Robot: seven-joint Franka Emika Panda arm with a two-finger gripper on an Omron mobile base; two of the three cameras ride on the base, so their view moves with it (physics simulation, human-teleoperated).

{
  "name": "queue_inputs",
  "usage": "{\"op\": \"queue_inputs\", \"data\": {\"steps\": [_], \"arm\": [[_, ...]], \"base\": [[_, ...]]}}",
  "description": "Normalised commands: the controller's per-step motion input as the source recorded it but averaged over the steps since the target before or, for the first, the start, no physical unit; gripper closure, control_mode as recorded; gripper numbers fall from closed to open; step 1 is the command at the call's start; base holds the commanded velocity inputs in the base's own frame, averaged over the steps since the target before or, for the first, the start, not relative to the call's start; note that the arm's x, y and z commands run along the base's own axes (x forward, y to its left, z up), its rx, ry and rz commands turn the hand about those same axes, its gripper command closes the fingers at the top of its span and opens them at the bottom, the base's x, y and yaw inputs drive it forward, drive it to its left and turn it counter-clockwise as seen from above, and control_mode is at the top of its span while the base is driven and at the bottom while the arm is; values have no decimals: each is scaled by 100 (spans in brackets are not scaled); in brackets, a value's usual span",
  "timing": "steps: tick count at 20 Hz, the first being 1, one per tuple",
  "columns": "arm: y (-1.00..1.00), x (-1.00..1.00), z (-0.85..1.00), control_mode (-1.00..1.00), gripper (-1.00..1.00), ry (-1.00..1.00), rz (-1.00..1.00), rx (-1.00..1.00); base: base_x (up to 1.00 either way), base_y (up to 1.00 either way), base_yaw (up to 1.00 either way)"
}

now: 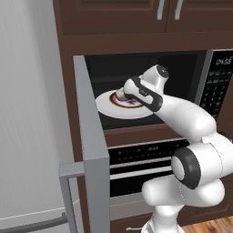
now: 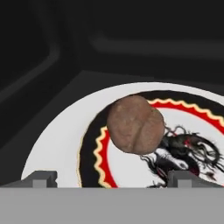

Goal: Retrieve the reheated potato from the microwave, then place the potato, cheese, and condiment on the cutting board.

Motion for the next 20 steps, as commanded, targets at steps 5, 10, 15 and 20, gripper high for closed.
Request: {"op": "queue_inputs", "data": {"steps": [5,10,15,20], "arm": [[0,41,-5,-100,-100,0,-3,0],[0,21,-14,-100,-100,1,-1,0],[1,25,-12,-100,-100,3,-3,0],[3,26,-12,-100,-100,5,-2,0]], "base": [[0,0,0],[0,0,0],[0,0,0],[0,0,0]]}}
